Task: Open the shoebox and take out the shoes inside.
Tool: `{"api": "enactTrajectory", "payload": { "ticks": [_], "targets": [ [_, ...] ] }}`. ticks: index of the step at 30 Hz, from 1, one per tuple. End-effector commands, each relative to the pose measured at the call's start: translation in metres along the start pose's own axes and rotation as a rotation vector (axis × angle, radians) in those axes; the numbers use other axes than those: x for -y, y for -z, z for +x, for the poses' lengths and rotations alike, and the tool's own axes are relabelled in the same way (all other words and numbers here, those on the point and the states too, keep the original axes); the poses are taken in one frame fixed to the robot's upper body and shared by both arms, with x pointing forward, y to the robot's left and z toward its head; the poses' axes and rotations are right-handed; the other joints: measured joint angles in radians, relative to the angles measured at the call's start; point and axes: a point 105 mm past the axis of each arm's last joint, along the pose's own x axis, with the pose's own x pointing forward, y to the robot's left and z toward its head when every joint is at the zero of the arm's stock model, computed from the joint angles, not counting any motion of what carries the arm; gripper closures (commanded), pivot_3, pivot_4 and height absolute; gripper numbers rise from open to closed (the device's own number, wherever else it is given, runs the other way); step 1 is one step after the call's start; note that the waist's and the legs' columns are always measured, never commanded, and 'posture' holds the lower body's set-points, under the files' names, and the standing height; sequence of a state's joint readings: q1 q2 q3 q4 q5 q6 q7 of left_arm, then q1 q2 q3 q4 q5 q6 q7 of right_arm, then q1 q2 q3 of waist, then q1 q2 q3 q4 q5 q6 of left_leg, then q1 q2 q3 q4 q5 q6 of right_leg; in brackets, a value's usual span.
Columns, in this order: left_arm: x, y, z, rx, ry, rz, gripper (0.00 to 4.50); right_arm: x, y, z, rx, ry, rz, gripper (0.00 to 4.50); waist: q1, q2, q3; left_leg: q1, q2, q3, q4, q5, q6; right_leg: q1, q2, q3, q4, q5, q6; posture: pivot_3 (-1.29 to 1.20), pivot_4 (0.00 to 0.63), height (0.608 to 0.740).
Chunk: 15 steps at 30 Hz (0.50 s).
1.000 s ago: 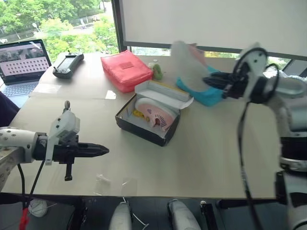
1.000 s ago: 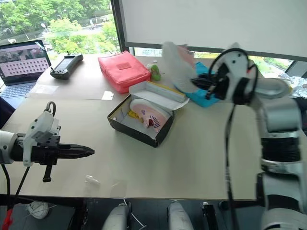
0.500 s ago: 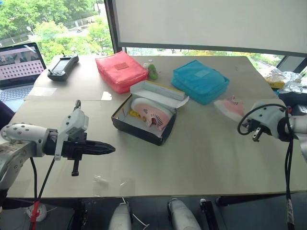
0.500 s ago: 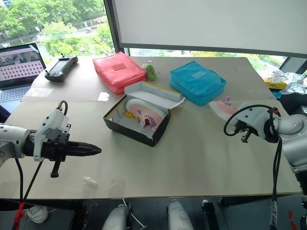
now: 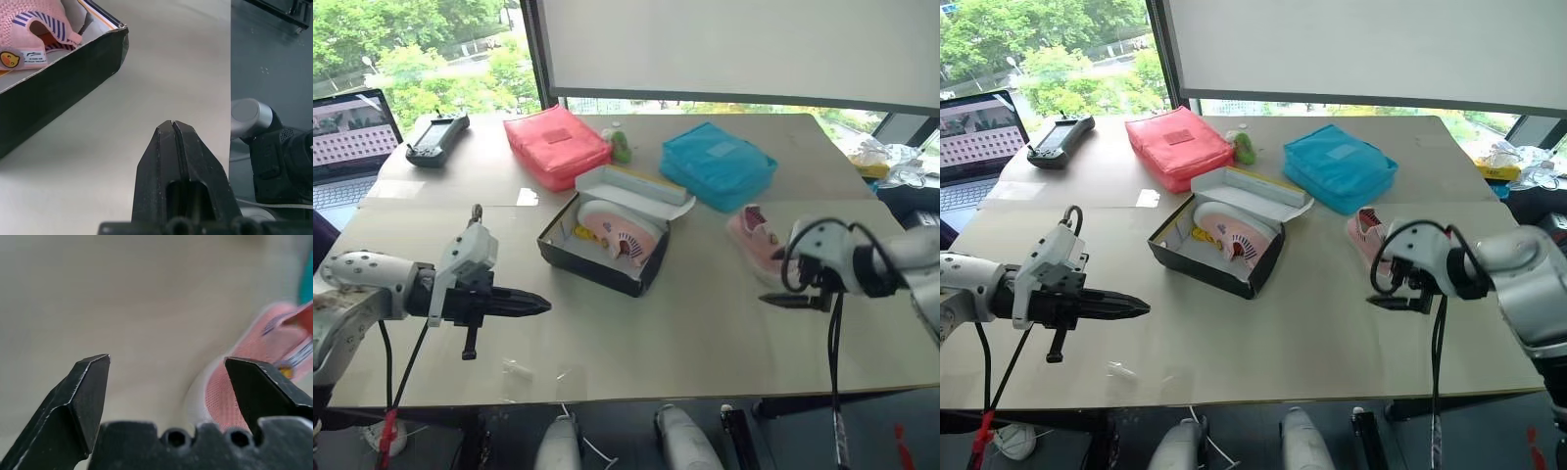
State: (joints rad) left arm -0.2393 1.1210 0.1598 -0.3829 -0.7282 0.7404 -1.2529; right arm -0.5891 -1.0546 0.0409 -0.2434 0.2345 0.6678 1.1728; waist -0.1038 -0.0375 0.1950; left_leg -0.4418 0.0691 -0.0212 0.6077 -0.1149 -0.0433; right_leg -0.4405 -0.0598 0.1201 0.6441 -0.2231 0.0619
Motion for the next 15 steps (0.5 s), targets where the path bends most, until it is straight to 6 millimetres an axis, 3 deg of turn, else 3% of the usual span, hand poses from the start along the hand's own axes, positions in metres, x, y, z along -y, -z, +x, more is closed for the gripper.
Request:
{"api": "enactTrajectory", "payload": {
  "ticks": [1,4,8,15],
  "targets": [
    [-0.001,-0.006,-0.005,0.011,-0.033,0.03,4.5,0.008,-0.06,0.018,0.225,0.027,-0.066,0.04,-0.005,0.0,0.0,0.0,0.0,-0.001,0.0,0.0,0.0,0.0,0.0,0.0,0.001,0.0,0.0,0.0,0.15,0.725],
    [-0.003,-0.004,-0.006,0.009,-0.051,0.026,4.5,0.011,-0.08,0.048,0.265,0.038,-0.15,0.04,-0.007,-0.001,0.0,0.001,0.0,-0.001,0.0,0.0,0.0,0.001,0.001,0.0,0.001,0.0,0.0,0.0,0.15,0.725],
    [-0.004,-0.001,-0.004,0.013,-0.079,0.023,4.5,0.018,-0.103,0.108,0.248,0.081,-0.281,0.04,-0.008,-0.001,0.0,-0.002,0.0,-0.001,0.0,0.0,0.0,0.0,0.0,0.0,0.0,0.0,0.0,0.0,0.15,0.725],
    [0.008,0.007,-0.009,0.002,-0.119,-0.002,4.5,0.004,-0.116,0.142,0.227,0.027,-0.381,0.04,0.009,-0.001,0.0,-0.014,0.0,-0.002,-0.002,0.0,0.0,-0.011,0.001,-0.002,0.003,0.003,0.006,0.0,0.15,0.725]
  ]
}}
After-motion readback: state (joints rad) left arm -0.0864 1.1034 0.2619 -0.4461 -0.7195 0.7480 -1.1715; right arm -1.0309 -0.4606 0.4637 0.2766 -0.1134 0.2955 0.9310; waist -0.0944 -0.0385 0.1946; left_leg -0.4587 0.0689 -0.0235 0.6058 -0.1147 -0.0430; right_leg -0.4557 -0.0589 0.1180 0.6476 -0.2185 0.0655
